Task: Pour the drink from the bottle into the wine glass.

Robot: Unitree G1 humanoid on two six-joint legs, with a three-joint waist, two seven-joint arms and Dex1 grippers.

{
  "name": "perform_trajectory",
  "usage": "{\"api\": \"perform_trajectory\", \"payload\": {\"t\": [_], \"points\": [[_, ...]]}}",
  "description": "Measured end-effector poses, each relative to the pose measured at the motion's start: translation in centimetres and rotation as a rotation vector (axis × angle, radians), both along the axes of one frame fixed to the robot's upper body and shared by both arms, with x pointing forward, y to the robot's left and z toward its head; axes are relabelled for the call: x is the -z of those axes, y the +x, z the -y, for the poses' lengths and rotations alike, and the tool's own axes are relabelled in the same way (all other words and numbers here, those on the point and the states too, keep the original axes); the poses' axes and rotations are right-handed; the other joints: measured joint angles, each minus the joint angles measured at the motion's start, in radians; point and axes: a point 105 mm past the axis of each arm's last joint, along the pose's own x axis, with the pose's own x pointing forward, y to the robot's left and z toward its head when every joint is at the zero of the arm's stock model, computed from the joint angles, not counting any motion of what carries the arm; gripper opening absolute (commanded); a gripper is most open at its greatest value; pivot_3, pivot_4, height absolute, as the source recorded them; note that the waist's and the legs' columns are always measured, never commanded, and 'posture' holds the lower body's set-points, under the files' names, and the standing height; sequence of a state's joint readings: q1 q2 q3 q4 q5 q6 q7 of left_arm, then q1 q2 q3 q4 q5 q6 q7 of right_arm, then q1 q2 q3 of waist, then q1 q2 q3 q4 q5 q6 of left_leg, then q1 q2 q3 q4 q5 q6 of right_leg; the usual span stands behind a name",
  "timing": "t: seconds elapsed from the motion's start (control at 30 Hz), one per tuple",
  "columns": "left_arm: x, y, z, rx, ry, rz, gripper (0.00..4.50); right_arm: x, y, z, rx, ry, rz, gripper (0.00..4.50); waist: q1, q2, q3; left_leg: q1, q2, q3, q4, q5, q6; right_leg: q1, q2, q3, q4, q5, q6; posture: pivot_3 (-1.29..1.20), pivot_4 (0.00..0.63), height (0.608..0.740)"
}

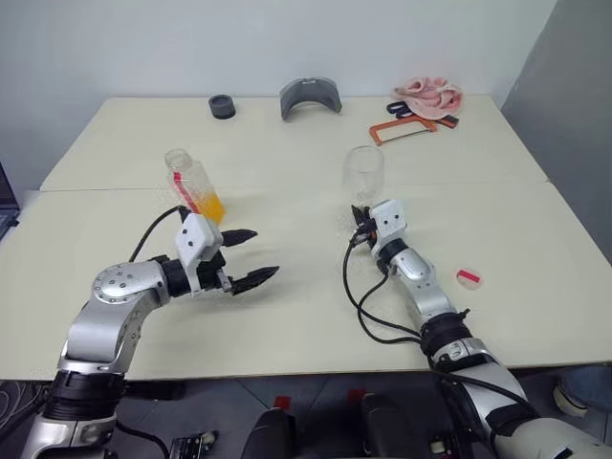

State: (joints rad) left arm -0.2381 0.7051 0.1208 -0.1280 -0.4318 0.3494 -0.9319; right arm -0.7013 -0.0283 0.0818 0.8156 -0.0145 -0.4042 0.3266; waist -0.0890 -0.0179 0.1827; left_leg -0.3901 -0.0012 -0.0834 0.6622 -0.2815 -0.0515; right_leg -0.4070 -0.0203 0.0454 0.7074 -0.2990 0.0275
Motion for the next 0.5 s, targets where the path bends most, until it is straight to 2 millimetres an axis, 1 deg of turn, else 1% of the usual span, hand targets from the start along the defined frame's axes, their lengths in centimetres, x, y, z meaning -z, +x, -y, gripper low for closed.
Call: {"api": "perform_trajectory", "payload": {"t": [0.03, 0.07, 0.1, 0.13, 0.2, 0.23, 0.27, 0.33, 0.4, 0.5], "points": [[-0.2, 0.0, -0.2, -0.012, -0.006, 0.004, 4.50, -0.2, 0.0, -0.9, -0.033, 0.003, 0.000, 0.14, -0.001, 0.000, 0.000, 0.000, 0.000, 0.000, 0.000, 0.000, 0.000, 0.000, 0.000, 0.000, 0.000, 0.000, 0.000, 0.00, 0.150, 0.740], [-0.4, -0.1, -0.4, -0.023, -0.016, 0.006, 4.50, -0.8, 0.0, -2.3, -0.079, 0.006, 0.003, 0.14, -0.002, 0.000, 0.000, 0.000, 0.001, 0.000, 0.000, 0.000, 0.000, -0.001, 0.000, 0.000, 0.000, 0.000, 0.000, 0.00, 0.150, 0.740], [-0.5, -0.2, -0.4, -0.028, -0.023, 0.007, 4.50, -1.4, 0.0, -3.2, -0.108, 0.008, 0.012, 0.14, -0.002, 0.000, 0.000, 0.000, 0.001, 0.000, 0.000, 0.000, 0.000, -0.001, 0.000, 0.000, 0.000, 0.000, 0.000, 0.00, 0.150, 0.740], [-0.6, -0.2, -0.7, -0.043, -0.032, 0.004, 4.50, -2.2, 0.0, -4.7, -0.162, 0.011, 0.011, 0.14, -0.003, 0.000, 0.000, 0.000, 0.001, 0.000, 0.000, 0.000, 0.000, -0.001, 0.000, 0.000, 0.001, 0.000, 0.000, 0.00, 0.150, 0.740], [-0.6, -0.4, -1.0, -0.053, -0.037, -0.002, 4.50, -3.6, -0.1, -6.9, -0.238, 0.012, 0.022, 0.14, -0.001, 0.000, 0.000, 0.000, 0.001, -0.001, 0.000, 0.001, -0.001, 0.000, 0.000, -0.001, 0.001, 0.000, 0.000, 0.00, 0.150, 0.740], [-0.8, -0.4, -1.0, -0.058, -0.037, -0.002, 4.50, -3.8, -0.2, -7.6, -0.263, 0.006, 0.022, 0.14, 0.000, 0.000, 0.000, 0.000, 0.001, -0.002, 0.000, 0.001, -0.001, 0.000, 0.000, -0.001, 0.001, 0.000, 0.000, 0.00, 0.150, 0.740], [-0.9, -0.5, -1.0, -0.061, -0.034, 0.005, 4.50, -3.7, -0.4, -8.2, -0.284, -0.002, 0.013, 0.14, 0.003, 0.000, 0.000, 0.000, 0.000, -0.002, 0.000, 0.001, -0.002, 0.000, 0.000, -0.001, 0.001, 0.000, 0.000, 0.00, 0.150, 0.740], [-1.4, -0.5, -1.2, -0.074, -0.031, 0.023, 4.50, -2.6, -0.6, -8.8, -0.309, -0.027, -0.027, 0.14, 0.010, 0.000, 0.000, 0.000, -0.002, -0.003, 0.000, 0.001, -0.002, 0.000, -0.002, -0.002, 0.000, 0.000, 0.000, 0.00, 0.150, 0.740], [-1.8, -0.5, -1.4, -0.085, -0.030, 0.030, 4.50, -1.0, -0.8, -8.7, -0.316, -0.050, -0.077, 0.14, 0.013, 0.000, 0.000, -0.001, -0.004, -0.003, 0.000, 0.001, -0.002, 0.001, -0.003, -0.001, -0.001, 0.000, 0.000, 0.00, 0.150, 0.740], [-2.4, -0.6, -1.4, -0.091, -0.048, 0.040, 4.50, -0.3, -0.8, -8.5, -0.317, -0.068, -0.101, 0.14, 0.012, 0.000, 0.000, -0.001, -0.003, -0.003, 0.000, 0.002, -0.003, 0.001, -0.002, -0.002, -0.002, 0.000, 0.000, 0.00, 0.150, 0.740]]}}
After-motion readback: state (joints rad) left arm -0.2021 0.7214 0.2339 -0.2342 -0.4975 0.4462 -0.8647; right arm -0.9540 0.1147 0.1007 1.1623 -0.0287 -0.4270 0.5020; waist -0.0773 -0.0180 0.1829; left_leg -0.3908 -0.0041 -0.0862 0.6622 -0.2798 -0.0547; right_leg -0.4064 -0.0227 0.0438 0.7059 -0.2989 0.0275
